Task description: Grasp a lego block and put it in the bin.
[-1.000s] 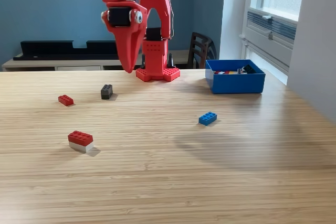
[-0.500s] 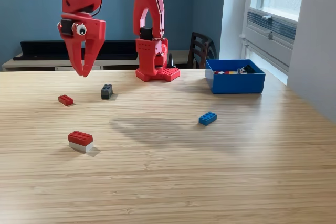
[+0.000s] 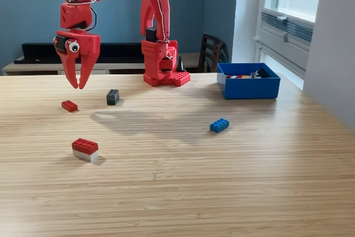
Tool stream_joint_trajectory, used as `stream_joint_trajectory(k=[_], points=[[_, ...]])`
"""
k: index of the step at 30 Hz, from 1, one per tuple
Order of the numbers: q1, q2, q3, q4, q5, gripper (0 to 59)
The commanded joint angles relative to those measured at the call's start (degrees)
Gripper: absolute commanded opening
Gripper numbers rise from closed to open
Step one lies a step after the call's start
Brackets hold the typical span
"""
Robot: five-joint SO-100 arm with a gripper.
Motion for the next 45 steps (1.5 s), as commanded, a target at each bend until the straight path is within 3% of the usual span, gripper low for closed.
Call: stream_joint_trajectory(k=[1, 7, 19, 28, 45], points=[[1.58, 4.31, 0.35, -1.58, -1.93, 13.3], [2.11, 4.04, 1.23, -2.72, -1.93, 21.2], [4.22, -8.53, -4.57, -2.64, -1.85, 23.2], [4.48, -13.54, -8.44, -2.11, -0.70, 22.6], [4.75, -25.14, -23.47, 8.70, -0.26, 14.3]])
